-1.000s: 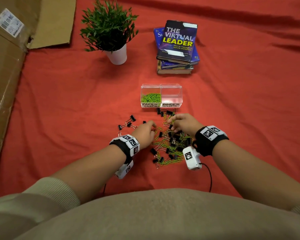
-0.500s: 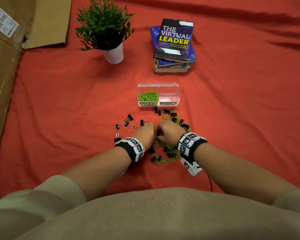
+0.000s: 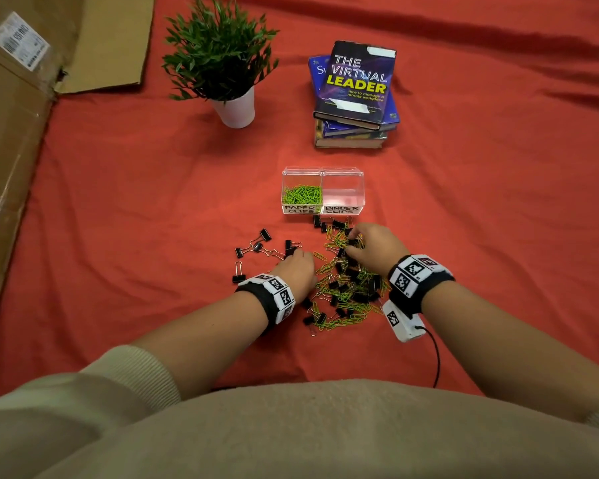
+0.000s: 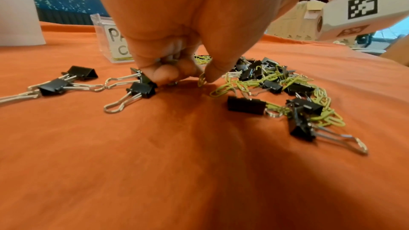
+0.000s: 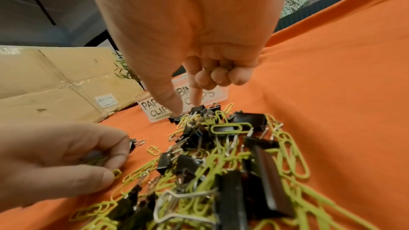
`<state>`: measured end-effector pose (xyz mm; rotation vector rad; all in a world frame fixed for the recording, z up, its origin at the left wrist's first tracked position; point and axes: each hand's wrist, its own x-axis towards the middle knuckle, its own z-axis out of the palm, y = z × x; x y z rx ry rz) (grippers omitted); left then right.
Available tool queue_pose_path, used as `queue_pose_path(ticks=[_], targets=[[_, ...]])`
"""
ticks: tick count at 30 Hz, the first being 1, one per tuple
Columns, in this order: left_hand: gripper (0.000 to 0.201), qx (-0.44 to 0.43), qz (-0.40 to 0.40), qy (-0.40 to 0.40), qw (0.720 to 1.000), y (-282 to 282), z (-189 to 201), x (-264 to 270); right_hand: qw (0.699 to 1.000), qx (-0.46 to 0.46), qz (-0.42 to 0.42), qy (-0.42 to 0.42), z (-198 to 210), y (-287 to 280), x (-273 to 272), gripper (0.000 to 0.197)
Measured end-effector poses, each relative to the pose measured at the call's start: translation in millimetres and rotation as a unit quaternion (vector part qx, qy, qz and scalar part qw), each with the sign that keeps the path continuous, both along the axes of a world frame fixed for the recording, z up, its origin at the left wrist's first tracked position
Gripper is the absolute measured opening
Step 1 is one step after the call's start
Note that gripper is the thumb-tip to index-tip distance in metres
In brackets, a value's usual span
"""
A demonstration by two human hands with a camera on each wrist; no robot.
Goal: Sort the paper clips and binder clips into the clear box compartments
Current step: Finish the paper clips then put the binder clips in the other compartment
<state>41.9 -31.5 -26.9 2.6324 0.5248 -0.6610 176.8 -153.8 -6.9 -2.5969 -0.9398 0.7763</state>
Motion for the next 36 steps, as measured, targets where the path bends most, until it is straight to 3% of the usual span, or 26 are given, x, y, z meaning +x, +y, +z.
queue_pose_path(ticks=[3, 6, 10, 16, 18, 20, 25, 28, 32, 36], targets=[[0.020, -0.088, 0.057, -0.034, 0.994, 6.6, 1.4, 1.4, 0.998, 0.022, 0.035, -0.047, -2.0, 11.8, 0.6, 0.031], [0.004, -0.139, 0.116, -0.076, 0.980, 14.8, 4.3, 2.1, 0.995, -0.026, 0.058, -0.080, -6.8, 23.6, -2.3, 0.036], [0.019, -0.207, 0.179, -0.096, 0.957, 22.0, 11.3, 9.5, 0.987, -0.057, 0.096, -0.113, -11.1, 24.6, -10.5, 0.027], [0.028, -0.234, 0.243, -0.100, 0.936, 23.6, 7.5, 20.9, 0.984, -0.013, 0.120, -0.131, -23.5, 14.4, -24.4, 0.019], [0.026, -0.255, 0.254, -0.098, 0.928, 20.8, 1.8, 24.1, 0.991, 0.007, 0.104, -0.089, -24.5, 11.4, -21.8, 0.018], [0.021, -0.236, 0.228, -0.094, 0.940, 18.0, 1.6, 26.9, 0.997, 0.037, 0.059, -0.030, -22.7, 7.6, -18.9, 0.012], [0.023, -0.111, 0.041, -0.069, 0.991, 18.7, -4.2, 27.2, 0.981, 0.076, -0.077, 0.162, -2.9, -3.3, -4.9, 0.012], [0.022, -0.049, -0.016, -0.067, 0.996, 18.4, -7.6, 26.7, 0.933, 0.126, -0.156, 0.298, 8.0, -10.9, 3.6, 0.015], [0.021, -0.016, -0.036, -0.057, 0.998, 17.2, -9.9, 26.7, 0.878, 0.182, -0.206, 0.391, 9.2, -15.8, 9.6, 0.023], [0.021, -0.017, -0.031, -0.059, 0.998, 14.3, -9.8, 26.0, 0.803, 0.253, -0.223, 0.492, 13.2, -18.5, 9.6, 0.025]])
